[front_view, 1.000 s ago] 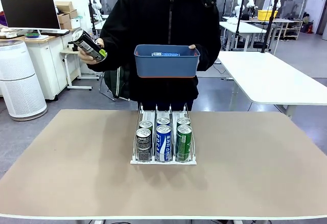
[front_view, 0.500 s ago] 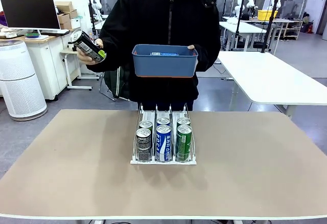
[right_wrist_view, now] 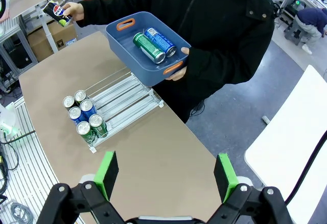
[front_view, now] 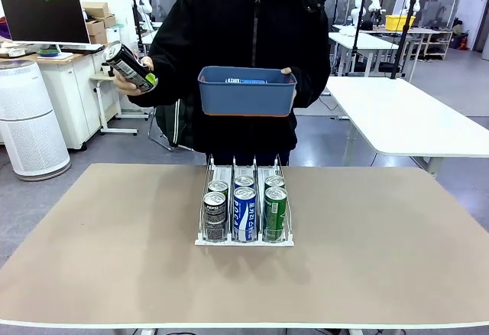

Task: Fill the beverage cans into the dispenser.
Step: Pick up the Pepsi coke handed by the human.

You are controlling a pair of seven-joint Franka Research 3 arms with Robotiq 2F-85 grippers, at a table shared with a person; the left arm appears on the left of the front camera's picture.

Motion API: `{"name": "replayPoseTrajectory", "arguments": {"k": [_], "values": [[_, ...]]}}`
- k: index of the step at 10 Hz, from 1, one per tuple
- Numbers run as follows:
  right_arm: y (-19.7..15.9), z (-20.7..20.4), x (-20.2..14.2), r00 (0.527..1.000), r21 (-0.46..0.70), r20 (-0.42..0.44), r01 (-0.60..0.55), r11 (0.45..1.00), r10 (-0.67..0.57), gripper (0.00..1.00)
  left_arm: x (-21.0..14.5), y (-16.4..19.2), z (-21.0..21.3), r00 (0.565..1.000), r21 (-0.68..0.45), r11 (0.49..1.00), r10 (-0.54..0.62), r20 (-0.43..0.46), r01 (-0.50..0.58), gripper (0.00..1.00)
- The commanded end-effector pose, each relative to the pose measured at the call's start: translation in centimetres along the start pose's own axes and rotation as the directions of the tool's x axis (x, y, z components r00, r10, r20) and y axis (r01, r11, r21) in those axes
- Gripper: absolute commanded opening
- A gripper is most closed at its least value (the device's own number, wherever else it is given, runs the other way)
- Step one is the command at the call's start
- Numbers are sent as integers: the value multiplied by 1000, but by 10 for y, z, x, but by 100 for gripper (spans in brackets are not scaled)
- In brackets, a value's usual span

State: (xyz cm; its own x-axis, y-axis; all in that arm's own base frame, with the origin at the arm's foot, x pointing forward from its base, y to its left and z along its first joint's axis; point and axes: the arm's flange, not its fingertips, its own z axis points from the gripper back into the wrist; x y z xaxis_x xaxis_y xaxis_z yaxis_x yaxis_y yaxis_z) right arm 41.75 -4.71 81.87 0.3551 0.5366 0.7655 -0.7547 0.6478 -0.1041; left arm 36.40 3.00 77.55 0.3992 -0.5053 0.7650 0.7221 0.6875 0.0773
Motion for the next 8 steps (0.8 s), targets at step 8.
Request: {"name": "replayPoseTrajectory", "arguments": {"k": [8], "values": [[0, 0, 0, 1000, -5, 3, 1, 1000, -1, 100, -2, 10, -108, 995, 1, 1000, -31, -96, 31, 100]]}}
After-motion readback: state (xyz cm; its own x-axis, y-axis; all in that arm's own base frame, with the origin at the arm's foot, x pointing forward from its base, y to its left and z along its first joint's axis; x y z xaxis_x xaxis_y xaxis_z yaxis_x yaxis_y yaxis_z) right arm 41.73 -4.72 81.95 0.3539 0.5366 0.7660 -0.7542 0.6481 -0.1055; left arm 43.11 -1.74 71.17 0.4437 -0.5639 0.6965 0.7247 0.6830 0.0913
